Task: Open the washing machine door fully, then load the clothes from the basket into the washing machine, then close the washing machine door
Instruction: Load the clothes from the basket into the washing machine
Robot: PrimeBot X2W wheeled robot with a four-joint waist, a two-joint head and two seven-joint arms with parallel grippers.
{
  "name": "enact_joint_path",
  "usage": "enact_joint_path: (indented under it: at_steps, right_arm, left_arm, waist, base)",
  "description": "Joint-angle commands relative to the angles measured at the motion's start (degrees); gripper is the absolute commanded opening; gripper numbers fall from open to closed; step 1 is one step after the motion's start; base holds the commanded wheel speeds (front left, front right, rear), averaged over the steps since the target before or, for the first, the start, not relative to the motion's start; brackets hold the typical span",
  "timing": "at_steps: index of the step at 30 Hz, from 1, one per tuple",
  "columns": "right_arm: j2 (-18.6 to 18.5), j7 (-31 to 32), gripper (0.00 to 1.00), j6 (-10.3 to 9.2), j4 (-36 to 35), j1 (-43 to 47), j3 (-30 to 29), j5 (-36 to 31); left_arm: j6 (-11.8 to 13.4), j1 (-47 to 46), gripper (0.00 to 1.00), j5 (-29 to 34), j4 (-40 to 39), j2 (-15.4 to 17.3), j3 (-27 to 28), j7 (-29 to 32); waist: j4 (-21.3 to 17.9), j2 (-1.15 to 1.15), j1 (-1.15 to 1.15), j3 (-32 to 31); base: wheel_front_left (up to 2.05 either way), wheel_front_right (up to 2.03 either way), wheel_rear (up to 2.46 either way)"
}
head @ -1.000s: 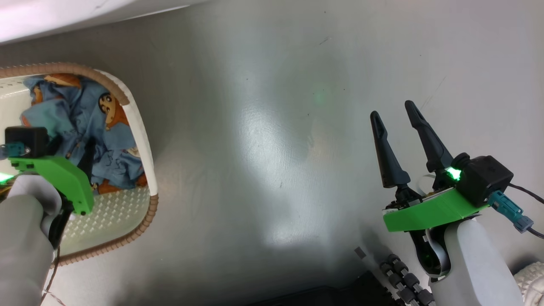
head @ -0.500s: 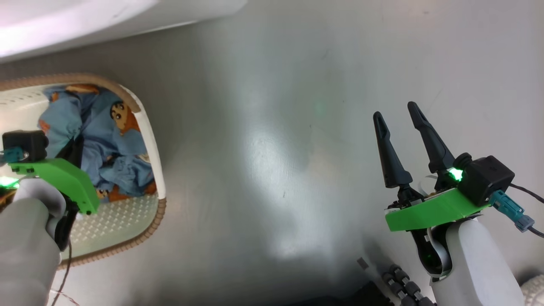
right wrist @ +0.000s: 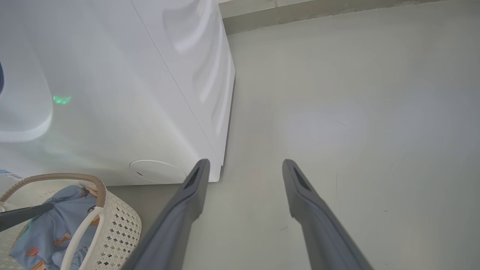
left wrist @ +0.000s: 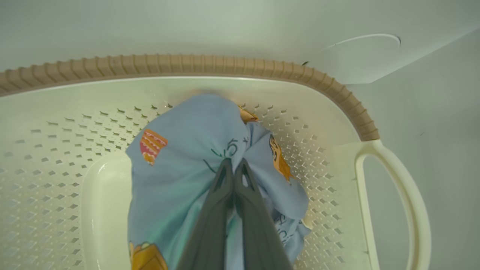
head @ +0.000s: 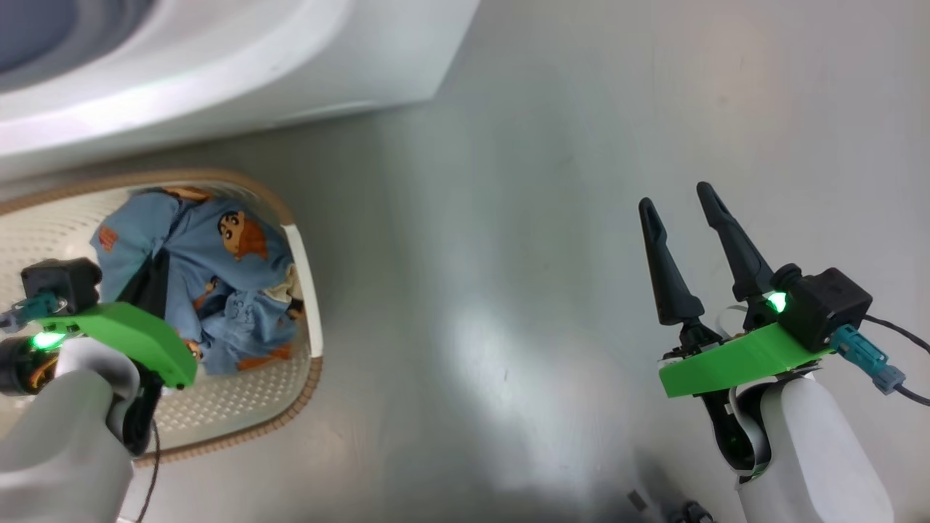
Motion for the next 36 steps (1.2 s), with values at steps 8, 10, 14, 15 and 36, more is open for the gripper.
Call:
enact_joint_path:
  at_steps: [8, 10, 14, 15, 36]
  right_arm:
    - [0.3, -0.3, 1.0, 0.35, 0.6, 1.8, 1.7, -0.6]
    - [0.3, -0.3, 1.0, 0.35, 1.2, 2.1, 1.9, -0.5]
    - [0.3, -0.3, 1.0, 0.35, 2.2, 2.7, 1.9, -0.5]
    - [0.3, -0.3, 1.0, 0.35, 2.4, 2.9, 1.9, -0.6]
    - [0.3, -0.3, 1.0, 0.35, 5.3, 7.4, 2.6, -1.0]
  left_arm:
    - [2.6, 11.0, 0.0, 6.6, -10.4, 2.0, 11.7, -0.7]
    - [2.9, 13.1, 0.0, 8.2, -12.6, 1.5, 14.4, -0.7]
    - [3.3, 17.4, 0.0, 11.4, -17.4, 0.3, 19.8, -0.7]
    - [3.4, 18.5, 0.0, 12.2, -18.6, 0.0, 21.1, -0.7]
    - [3.8, 37.0, 0.0, 25.5, -43.7, -9.5, 41.1, -0.7]
  waist:
    - [2.4, 0.0, 0.01, -9.6]
    - [2.7, 0.0, 0.01, -11.6]
    - [3.4, 0.0, 0.01, -15.4]
    - [3.6, 0.0, 0.01, -16.3]
    - [4.8, 0.0, 0.01, -30.8]
  base:
    - [0.0, 0.0, 0.0]
    - [0.0, 0.0, 0.0]
    - [0.0, 0.0, 0.0]
    - [0.0, 0.0, 0.0]
    - [0.0, 0.0, 0.0]
